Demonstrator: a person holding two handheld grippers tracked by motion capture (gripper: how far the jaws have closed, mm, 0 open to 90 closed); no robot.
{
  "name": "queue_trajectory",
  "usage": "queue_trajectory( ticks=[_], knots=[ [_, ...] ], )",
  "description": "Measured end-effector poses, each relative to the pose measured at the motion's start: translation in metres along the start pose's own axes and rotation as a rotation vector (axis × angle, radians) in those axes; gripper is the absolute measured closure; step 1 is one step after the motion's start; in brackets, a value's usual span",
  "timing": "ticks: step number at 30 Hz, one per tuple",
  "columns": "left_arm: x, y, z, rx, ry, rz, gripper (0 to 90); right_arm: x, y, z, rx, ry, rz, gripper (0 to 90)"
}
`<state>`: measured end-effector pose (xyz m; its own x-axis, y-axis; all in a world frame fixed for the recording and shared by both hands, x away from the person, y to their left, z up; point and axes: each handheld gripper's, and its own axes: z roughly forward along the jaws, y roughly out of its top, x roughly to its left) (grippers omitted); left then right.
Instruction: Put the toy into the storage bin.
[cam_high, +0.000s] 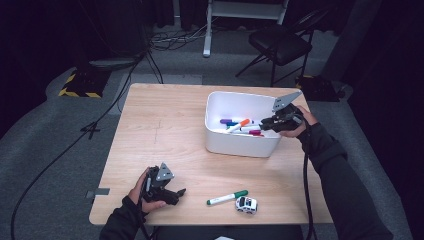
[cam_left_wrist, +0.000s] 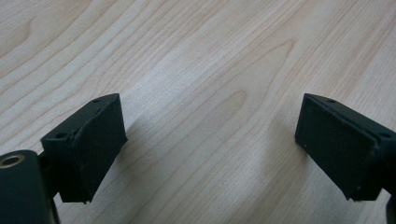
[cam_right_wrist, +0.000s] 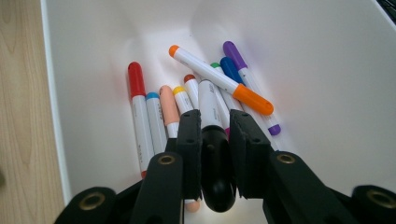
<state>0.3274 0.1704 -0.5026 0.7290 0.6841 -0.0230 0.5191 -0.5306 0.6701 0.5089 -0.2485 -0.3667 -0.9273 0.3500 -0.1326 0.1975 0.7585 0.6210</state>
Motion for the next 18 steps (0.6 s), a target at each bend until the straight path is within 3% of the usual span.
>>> queue_trajectory(
  ticks=[12,14,18],
  knots=[
    [0.0,0.0,0.0,0.0,0.0,0.0,8.9,0.0,0.001,-0.006,-0.084,-0.039,0.044,67.0],
    [0.0,0.0,0.0,0.0,0.0,0.0,8.9,0.003,0.002,-0.012,-0.138,-0.036,0.057,63.8],
    [0.0,0.0,0.0,0.0,-0.001,0.0,8.9,0.015,0.001,-0.027,-0.251,-0.017,0.037,60.4]
  ],
)
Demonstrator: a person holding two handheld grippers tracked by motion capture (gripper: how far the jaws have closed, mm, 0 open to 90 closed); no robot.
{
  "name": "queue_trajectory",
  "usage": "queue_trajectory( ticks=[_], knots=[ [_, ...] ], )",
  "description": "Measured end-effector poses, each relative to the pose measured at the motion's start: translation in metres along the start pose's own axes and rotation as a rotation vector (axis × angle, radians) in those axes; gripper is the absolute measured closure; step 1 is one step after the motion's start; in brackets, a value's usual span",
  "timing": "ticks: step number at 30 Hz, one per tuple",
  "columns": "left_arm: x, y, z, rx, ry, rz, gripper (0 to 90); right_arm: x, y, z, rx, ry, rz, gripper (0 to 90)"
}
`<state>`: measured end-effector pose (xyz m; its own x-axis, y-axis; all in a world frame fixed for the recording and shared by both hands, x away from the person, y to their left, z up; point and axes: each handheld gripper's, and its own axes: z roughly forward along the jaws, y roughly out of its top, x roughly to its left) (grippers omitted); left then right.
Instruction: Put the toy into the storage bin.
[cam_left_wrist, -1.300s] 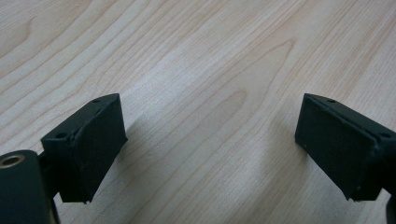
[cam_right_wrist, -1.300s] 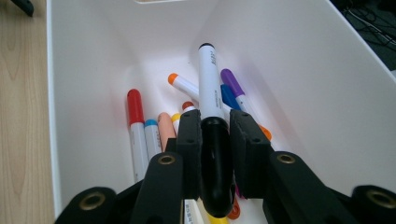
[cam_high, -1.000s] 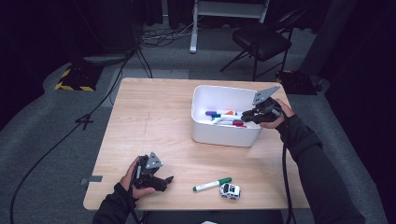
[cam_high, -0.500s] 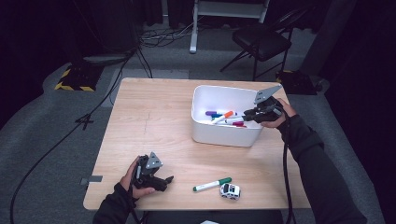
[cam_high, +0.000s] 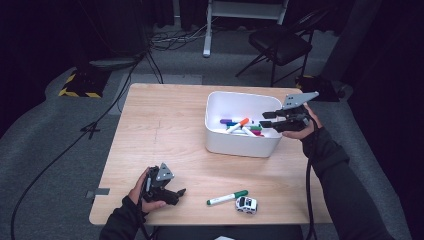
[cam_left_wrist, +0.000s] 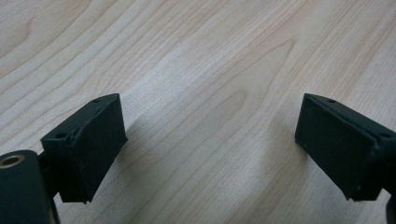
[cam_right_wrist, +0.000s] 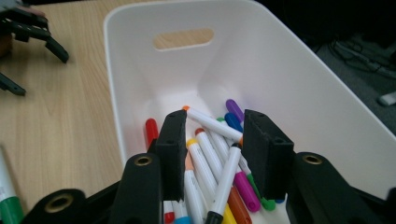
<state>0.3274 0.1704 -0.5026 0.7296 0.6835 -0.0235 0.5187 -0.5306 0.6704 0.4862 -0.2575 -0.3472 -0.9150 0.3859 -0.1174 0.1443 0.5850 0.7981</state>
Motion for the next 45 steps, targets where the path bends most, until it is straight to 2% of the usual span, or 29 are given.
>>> queue_trajectory(
  ticks=[2,5,10,12,16,19,22,25,34,37,42,45],
  knots=[
    [0.0,0.0,0.0,0.001,0.001,0.0,8.9,0.009,0.0,-0.008,-0.042,0.019,-0.014,59.5],
    [0.0,0.0,0.0,0.0,-0.001,-0.001,8.9,0.021,0.0,-0.016,-0.067,0.024,-0.041,56.4],
    [0.0,0.0,0.0,0.0,0.001,0.001,8.9,0.047,-0.005,-0.026,-0.135,0.074,-0.082,51.3],
    [0.0,0.0,0.0,0.0,0.001,0.0,8.9,0.059,-0.008,-0.028,-0.149,0.089,-0.101,49.0],
    [0.0,0.0,0.0,0.0,-0.001,-0.001,8.9,0.08,-0.018,-0.027,-0.164,0.152,-0.124,44.8],
    [0.0,0.0,0.0,0.0,0.0,-0.001,8.9,0.093,-0.028,-0.018,-0.155,0.195,-0.124,43.3],
    [0.0,0.0,0.0,0.0,-0.001,-0.001,8.9,0.105,-0.041,-0.002,-0.128,0.234,-0.122,42.6],
    [0.0,0.0,0.0,0.0,0.001,0.0,8.9,0.113,-0.049,0.016,-0.103,0.283,-0.095,41.4],
    [0.0,0.0,0.0,0.0,-0.001,-0.002,8.9,0.137,-0.056,0.076,0.004,0.462,-0.137,43.6],
    [0.0,0.0,0.0,0.001,-0.001,0.0,8.9,0.143,-0.056,0.088,0.034,0.504,-0.165,44.5],
    [0.0,0.0,0.0,0.0,-0.001,-0.002,8.9,0.148,-0.056,0.101,0.069,0.542,-0.19,47.1],
    [0.0,0.0,0.0,0.0,-0.002,-0.002,8.9,0.148,-0.057,0.109,0.091,0.554,-0.185,49.4]
  ],
)
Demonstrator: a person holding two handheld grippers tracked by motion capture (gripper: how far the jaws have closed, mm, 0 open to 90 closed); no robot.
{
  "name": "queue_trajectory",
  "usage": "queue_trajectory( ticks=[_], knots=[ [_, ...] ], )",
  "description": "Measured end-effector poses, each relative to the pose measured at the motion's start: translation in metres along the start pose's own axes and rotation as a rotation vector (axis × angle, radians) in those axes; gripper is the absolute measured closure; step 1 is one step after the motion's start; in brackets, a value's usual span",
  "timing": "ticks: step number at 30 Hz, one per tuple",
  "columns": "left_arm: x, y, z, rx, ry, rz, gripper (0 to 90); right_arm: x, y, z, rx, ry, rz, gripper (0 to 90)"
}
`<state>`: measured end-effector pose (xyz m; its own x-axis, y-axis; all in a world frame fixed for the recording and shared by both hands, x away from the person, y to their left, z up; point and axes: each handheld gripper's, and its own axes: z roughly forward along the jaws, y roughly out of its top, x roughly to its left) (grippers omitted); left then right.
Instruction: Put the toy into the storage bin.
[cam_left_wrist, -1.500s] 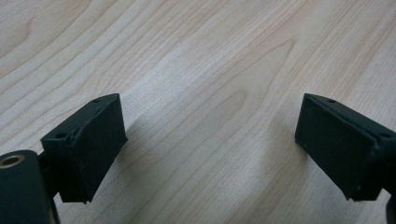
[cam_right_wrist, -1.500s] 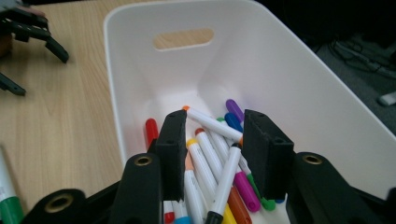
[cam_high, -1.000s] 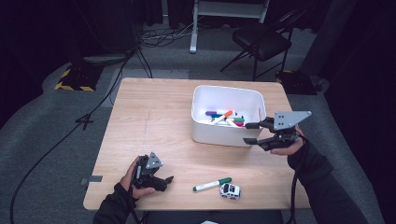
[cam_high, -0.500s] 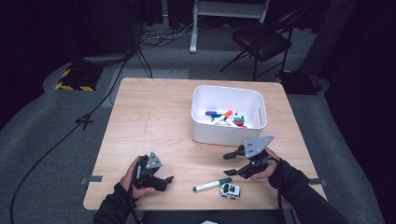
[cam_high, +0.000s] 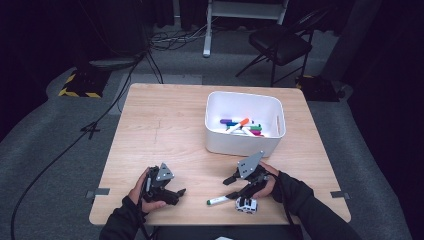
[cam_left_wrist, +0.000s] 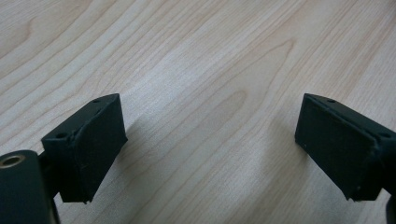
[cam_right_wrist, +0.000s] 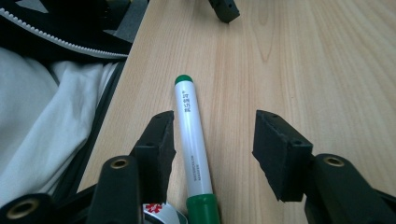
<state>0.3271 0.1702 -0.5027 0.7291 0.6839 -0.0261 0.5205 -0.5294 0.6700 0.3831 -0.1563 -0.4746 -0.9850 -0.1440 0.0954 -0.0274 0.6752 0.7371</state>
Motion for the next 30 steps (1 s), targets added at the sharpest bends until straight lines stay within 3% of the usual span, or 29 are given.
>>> queue_trajectory(
  ticks=[6,10,17,20,25,30],
  knots=[
    [0.0,0.0,0.0,0.0,0.0,0.0,8.9,-0.008,-0.007,0.008,0.049,0.012,0.001,50.6],
    [0.0,0.0,0.0,0.0,0.0,0.0,8.9,-0.011,-0.012,0.011,0.08,-0.02,-0.01,54.8],
    [0.0,0.0,0.0,0.0,0.0,-0.001,8.9,-0.017,-0.023,0.001,0.048,-0.086,0.004,72.9],
    [0.0,0.0,0.0,0.0,0.0,-0.001,8.9,-0.017,-0.03,-0.004,0.029,-0.127,0.01,74.1],
    [0.0,0.0,0.0,0.0,0.0,-0.001,8.9,-0.018,-0.036,-0.011,0.021,-0.154,0.042,74.6],
    [0.0,0.0,0.0,0.001,-0.001,-0.001,8.9,-0.015,-0.035,-0.02,0.002,-0.18,0.041,74.7]
  ],
)
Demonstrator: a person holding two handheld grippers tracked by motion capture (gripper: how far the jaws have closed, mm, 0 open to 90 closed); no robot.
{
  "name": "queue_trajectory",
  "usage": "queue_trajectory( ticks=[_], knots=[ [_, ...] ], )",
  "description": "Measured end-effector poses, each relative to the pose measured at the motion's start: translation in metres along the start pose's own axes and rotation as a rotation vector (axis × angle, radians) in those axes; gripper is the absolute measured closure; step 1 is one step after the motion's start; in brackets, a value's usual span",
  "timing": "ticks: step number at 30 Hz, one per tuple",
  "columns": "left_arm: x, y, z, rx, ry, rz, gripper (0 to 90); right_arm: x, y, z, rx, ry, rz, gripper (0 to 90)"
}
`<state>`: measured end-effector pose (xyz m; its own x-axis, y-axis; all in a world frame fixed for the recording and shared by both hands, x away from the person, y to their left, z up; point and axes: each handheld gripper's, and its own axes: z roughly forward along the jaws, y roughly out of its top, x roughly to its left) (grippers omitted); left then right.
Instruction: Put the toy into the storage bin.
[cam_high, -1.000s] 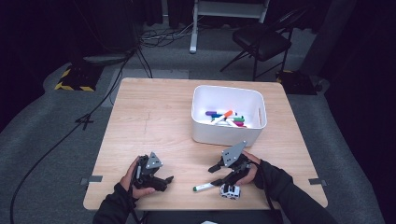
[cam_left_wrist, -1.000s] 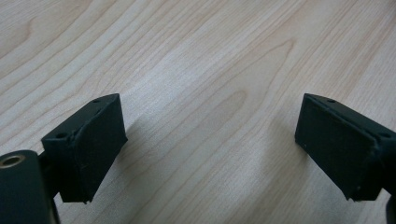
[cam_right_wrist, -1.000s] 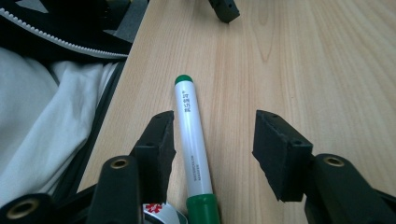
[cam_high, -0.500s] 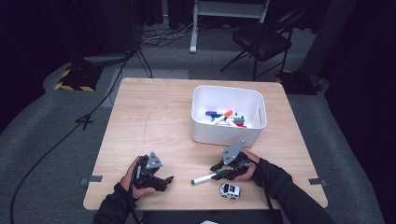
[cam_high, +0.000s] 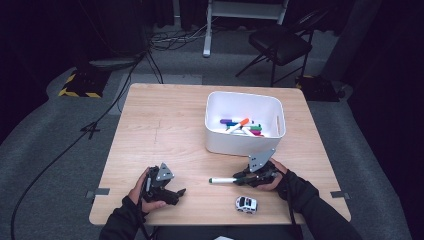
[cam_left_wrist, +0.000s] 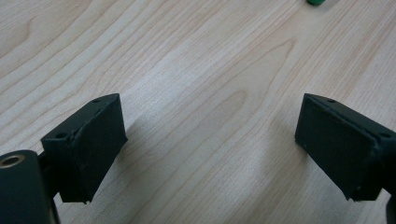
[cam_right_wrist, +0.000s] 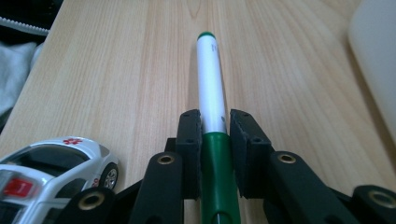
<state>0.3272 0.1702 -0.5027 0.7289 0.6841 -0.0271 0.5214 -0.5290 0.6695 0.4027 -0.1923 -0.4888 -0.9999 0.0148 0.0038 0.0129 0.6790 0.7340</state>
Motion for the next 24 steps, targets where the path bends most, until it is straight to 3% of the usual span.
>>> queue_trajectory(
  ticks=[7,16,17,18,19,20,21,24],
  knots=[
    [0.0,0.0,0.0,0.0,0.001,0.001,8.9,0.008,0.008,-0.026,-0.074,-0.055,0.0,74.7],
    [0.0,0.0,0.0,0.0,0.0,0.001,8.9,0.016,0.019,-0.08,-0.178,-0.161,-0.021,74.7],
    [0.0,0.0,0.0,0.0,0.0,0.001,8.9,0.016,0.019,-0.08,-0.178,-0.161,-0.021,74.7],
    [0.0,0.0,0.0,-0.001,0.003,0.004,8.9,0.016,0.023,-0.096,-0.197,-0.189,-0.024,74.7],
    [0.0,0.0,0.0,-0.001,0.003,0.004,8.9,0.016,0.023,-0.096,-0.197,-0.189,-0.024,74.7],
    [0.0,0.0,0.0,-0.001,0.003,0.003,8.9,0.015,0.028,-0.108,-0.206,-0.214,-0.038,74.7],
    [0.0,0.0,0.0,-0.001,0.003,0.003,8.9,0.015,0.028,-0.108,-0.206,-0.214,-0.038,74.7],
    [0.0,0.0,0.0,-0.001,0.003,0.003,8.9,0.015,0.037,-0.13,-0.234,-0.245,-0.043,74.7]
  ],
)
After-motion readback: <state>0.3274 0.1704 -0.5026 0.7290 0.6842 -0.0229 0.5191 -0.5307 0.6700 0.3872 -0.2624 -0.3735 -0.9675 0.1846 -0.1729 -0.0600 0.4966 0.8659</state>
